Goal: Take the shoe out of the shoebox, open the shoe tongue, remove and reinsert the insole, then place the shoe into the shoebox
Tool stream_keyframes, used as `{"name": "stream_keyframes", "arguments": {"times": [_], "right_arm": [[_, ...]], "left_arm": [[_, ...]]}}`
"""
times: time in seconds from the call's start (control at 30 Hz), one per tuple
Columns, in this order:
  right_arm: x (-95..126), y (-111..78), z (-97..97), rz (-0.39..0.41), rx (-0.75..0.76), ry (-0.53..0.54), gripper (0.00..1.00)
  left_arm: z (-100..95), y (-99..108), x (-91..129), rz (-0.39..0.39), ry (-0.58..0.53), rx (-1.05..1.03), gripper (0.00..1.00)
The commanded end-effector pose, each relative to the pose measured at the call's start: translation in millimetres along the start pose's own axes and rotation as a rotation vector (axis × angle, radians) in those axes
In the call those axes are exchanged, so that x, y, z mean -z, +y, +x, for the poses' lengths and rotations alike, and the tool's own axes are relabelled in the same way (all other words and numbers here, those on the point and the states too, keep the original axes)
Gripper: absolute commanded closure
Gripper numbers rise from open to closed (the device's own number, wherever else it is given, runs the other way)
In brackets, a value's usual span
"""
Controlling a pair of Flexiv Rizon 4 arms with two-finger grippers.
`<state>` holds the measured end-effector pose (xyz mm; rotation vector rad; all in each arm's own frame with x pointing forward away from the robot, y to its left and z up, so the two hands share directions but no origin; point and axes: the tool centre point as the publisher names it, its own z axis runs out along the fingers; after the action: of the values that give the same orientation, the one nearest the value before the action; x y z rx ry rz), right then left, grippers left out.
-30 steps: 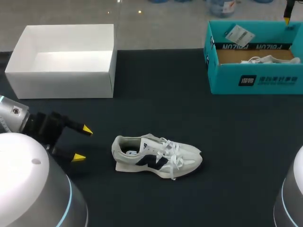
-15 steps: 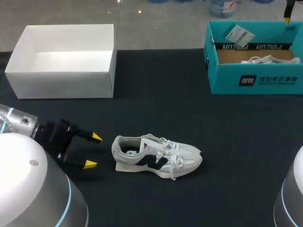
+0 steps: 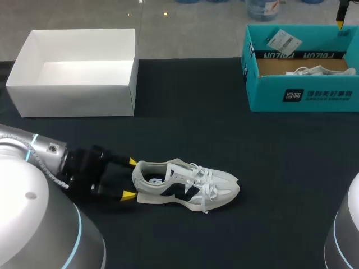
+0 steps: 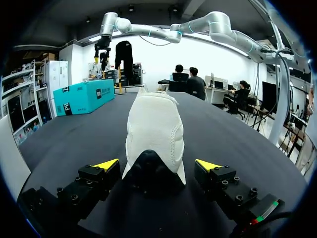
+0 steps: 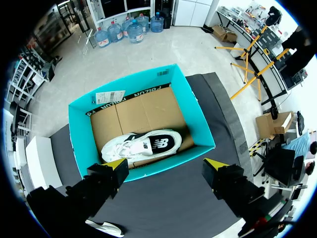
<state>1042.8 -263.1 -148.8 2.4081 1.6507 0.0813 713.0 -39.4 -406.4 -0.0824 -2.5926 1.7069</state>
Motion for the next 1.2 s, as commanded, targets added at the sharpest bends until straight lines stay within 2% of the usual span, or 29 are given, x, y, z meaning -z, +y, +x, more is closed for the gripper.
{"name": "stream_keyframes", "arguments": {"times": [0.03,0.27,0.83,0.87,0.9,0.93,0.97,1.0,1.03,1.07,1.2], "right_arm": [[0.0,-1.0,-0.3,-0.002,0.0,0.002,0.0],[0.0,-1.0,-0.3,-0.002,0.0,0.002,0.0],[0.0,-1.0,-0.3,-0.002,0.0,0.002,0.0],[0.0,-1.0,-0.3,-0.002,0.0,0.002,0.0],[0.0,-1.0,-0.3,-0.002,0.0,0.002,0.0],[0.0,-1.0,-0.3,-0.002,0.0,0.002,0.0],[0.0,-1.0,-0.3,-0.002,0.0,0.002,0.0],[0.0,-1.0,-0.3,-0.002,0.0,0.002,0.0],[0.0,-1.0,-0.3,-0.002,0.0,0.002,0.0],[0.0,-1.0,-0.3,-0.002,0.0,0.002,0.0],[0.0,-1.0,-0.3,-0.002,0.0,0.002,0.0]], "left_arm": [[-9.7,1.6,-12.4,0.006,0.015,0.004,0.0],[-11.0,0.5,-23.0,0.016,0.044,0.0,0.0],[8.1,3.7,-41.2,0.031,0.07,0.018,0.0],[8.6,3.9,-41.9,0.033,0.066,0.019,0.08],[8.9,4.0,-42.5,0.033,0.062,0.021,0.12],[9.3,4.2,-43.4,0.032,0.054,0.026,0.24],[9.7,4.2,-43.9,0.034,0.041,0.033,0.46],[9.7,4.0,-44.3,0.036,0.039,0.034,0.58],[9.9,3.7,-44.9,0.038,0.034,0.034,0.86],[10.3,3.4,-45.3,0.041,0.023,0.035,1.0],[11.6,-0.2,-46.9,0.055,0.006,0.044,1.0]]}}
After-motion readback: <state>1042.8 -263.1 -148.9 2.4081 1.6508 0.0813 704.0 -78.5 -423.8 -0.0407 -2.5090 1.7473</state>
